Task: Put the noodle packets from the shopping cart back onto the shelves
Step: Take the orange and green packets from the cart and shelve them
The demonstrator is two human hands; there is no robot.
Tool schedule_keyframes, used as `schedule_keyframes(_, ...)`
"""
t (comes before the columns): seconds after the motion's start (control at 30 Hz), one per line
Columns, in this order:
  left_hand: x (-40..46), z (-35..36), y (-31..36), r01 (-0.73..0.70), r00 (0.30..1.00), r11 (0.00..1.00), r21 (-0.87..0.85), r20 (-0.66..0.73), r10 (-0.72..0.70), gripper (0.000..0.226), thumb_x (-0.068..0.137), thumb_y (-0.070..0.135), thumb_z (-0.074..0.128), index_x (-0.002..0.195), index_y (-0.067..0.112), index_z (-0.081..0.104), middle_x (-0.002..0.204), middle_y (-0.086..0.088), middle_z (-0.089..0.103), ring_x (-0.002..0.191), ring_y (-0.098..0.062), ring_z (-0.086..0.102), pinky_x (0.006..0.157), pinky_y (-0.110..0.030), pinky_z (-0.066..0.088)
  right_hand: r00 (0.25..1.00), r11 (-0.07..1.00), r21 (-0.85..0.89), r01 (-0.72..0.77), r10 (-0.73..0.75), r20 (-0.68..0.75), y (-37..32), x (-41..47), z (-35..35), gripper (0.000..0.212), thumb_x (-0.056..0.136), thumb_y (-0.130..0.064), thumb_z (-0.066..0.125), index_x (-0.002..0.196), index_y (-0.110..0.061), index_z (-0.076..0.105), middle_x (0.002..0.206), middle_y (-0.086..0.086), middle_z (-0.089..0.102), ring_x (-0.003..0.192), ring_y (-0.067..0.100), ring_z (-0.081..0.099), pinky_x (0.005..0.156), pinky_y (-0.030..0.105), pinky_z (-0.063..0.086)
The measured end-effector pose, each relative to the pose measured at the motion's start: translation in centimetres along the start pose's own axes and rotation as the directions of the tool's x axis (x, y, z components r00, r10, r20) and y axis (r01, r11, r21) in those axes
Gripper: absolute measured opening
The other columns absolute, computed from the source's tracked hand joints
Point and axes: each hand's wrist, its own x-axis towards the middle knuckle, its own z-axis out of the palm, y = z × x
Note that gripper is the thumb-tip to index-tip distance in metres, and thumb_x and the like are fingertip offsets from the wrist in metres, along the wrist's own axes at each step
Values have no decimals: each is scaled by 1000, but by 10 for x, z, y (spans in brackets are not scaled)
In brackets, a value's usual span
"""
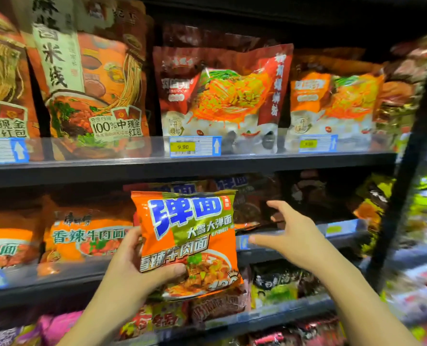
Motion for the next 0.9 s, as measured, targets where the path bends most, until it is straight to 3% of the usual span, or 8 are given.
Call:
schedule_keyframes(0.17,11,52,-4,-34,999,999,16,18,34,73,57,15,91,119,31,57,110,10,76,95,-11,75,78,-31,60,1000,993,-114,-3,3,-1,40,-6,-36,98,70,-61,84,152,-37,36,148,0,51,135,18,49,104,37,47)
schedule_keyframes(0.33,31,101,-5,-24,1000,999,35,-17,25,86,46,33,102,120,30,58,110,5,76,96,-15,75,77,-34,61,999,981,-192,36,-32,25,82,2,-70,101,67,-72,80,151,-44,32,146,-6,49,136,15,48,105,38,48)
schedule_keyframes(0.43,46,129,-2,-47,996,997,66,-78,52,76,54,24,100,117,26,58,108,5,77,94,-15,75,74,-29,61,995,964,-254,82,-65,73,104,11,-87,100,70,-72,77,153,-45,29,147,-8,46,137,14,46,105,38,48)
schedule_keyframes(0.6,69,156,4,-59,986,990,127,-148,77,71,56,20,94,117,23,58,107,1,78,95,-18,75,82,-36,58,987,939,-319,127,-89,133,131,29,-110,96,74,-71,74,153,-48,25,147,-11,43,138,17,43,103,39,48)
schedule_keyframes(0.8,88,168,14,39,977,988,147,-211,-7,103,28,58,98,109,11,54,98,-5,79,86,-20,77,73,-35,57,979,924,-345,167,-115,168,150,49,-128,92,77,-69,72,153,-50,24,147,-12,42,136,16,43,100,40,50)
schedule_keyframes(0.9,97,172,10,92,967,973,210,-251,-37,77,52,39,98,105,10,51,97,-10,77,87,-23,76,72,-34,56,974,934,-305,184,-130,187,154,53,-130,90,79,-68,71,153,-49,25,148,-12,43,133,14,45,99,37,51)
